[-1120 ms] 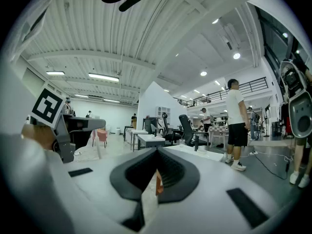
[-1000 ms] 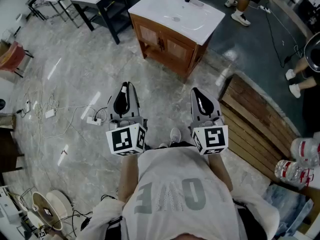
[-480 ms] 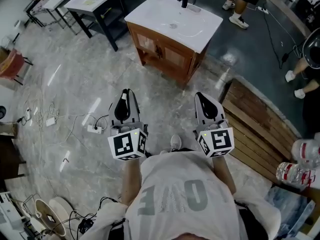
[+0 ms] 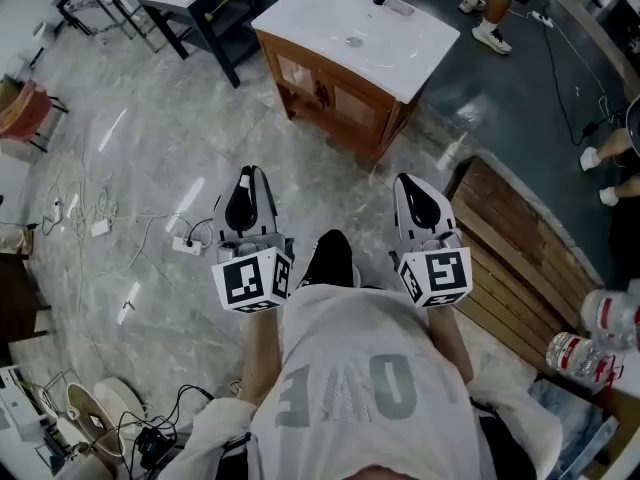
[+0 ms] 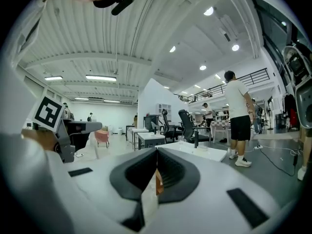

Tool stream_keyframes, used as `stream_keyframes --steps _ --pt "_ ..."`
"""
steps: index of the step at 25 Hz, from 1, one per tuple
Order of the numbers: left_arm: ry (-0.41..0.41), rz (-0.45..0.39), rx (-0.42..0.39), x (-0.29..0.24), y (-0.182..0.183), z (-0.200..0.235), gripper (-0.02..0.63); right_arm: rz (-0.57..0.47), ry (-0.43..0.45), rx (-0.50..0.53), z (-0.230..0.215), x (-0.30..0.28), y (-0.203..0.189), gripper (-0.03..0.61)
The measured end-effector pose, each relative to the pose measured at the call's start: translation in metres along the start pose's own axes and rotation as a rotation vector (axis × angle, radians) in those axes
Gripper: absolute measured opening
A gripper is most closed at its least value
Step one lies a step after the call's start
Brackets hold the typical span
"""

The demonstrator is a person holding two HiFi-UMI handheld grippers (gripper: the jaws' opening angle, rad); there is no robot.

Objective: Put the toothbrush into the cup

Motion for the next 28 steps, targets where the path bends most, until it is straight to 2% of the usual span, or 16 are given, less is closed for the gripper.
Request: stream_keyframes --steps 6,17,22,28 --pt "-0.036 -0.009 0.013 -0.038 -0.005 -0.014 0.052 -0.015 -0.014 0.012 -0.022 -0.019 0.006 0.031" --pt "-0.119 -0.042 0.003 -0.154 0.006 -0.028 0.052 -0.05 -0.067 0.009 -0.074 -0.077 0.03 0.031" --pt "-0.14 -0.05 -0.002 -0.212 0.007 -0.023 0.052 -0.05 -0.08 0.014 -0.096 -0.127 0.044 0.031" --pt "-0.131 -0.011 0.003 -0.308 0.002 0.014 0.052 -0.033 -0.082 0.011 -0.116 -0.217 0.07 0.031"
Point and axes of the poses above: the fingertips, and each gripper's own axes: x backward along the fingers, z to its left, y out of its top, the point moved 1 cm from there along x, backward along the fingers, and after that the axes turned 7 degrees about -x, right-handed, at the moved point
